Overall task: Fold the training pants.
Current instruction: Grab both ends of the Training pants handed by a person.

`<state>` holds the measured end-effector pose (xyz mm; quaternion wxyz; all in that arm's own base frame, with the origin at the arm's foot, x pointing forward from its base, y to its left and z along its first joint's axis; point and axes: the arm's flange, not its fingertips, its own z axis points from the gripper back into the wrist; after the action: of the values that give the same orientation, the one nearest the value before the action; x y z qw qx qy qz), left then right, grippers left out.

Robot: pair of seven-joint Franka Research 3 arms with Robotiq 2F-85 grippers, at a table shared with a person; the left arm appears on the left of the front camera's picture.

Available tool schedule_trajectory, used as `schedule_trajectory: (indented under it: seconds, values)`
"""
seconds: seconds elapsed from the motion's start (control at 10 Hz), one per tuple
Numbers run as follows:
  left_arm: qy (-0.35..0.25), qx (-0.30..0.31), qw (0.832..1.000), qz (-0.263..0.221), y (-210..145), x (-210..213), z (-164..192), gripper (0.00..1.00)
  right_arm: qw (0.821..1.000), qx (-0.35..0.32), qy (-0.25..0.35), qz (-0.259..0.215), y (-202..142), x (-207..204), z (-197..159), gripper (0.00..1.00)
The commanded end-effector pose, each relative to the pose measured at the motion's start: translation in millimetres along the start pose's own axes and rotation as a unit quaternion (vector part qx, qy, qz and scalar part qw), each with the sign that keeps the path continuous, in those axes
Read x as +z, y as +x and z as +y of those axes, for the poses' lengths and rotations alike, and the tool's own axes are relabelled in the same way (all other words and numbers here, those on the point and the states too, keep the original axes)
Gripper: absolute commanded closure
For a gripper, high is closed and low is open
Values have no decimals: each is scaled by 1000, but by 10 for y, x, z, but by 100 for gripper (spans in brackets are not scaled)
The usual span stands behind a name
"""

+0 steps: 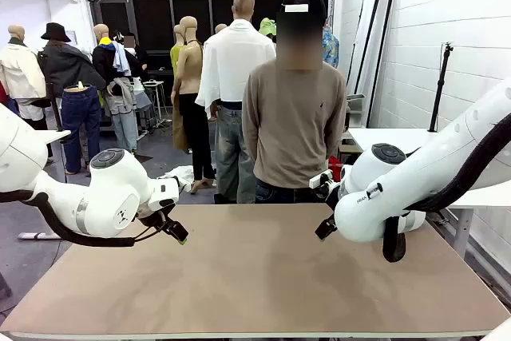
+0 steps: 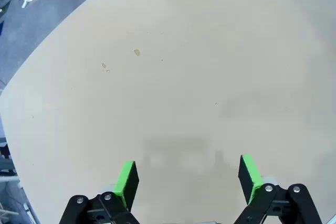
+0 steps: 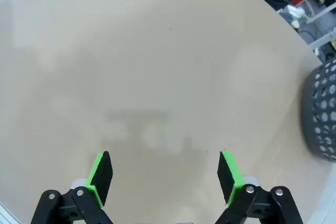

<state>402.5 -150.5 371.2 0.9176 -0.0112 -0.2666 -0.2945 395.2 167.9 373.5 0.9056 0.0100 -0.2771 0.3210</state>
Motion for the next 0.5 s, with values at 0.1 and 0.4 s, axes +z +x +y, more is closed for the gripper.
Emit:
schedule_trajectory:
  seconds: [0.1,0.4]
  values:
    - [0,0,1000,0,0,0,0,0,1000,0,0,0,0,0,0,0]
    - [0,0,1000,0,0,0,0,0,1000,0,0,0,0,0,0,0]
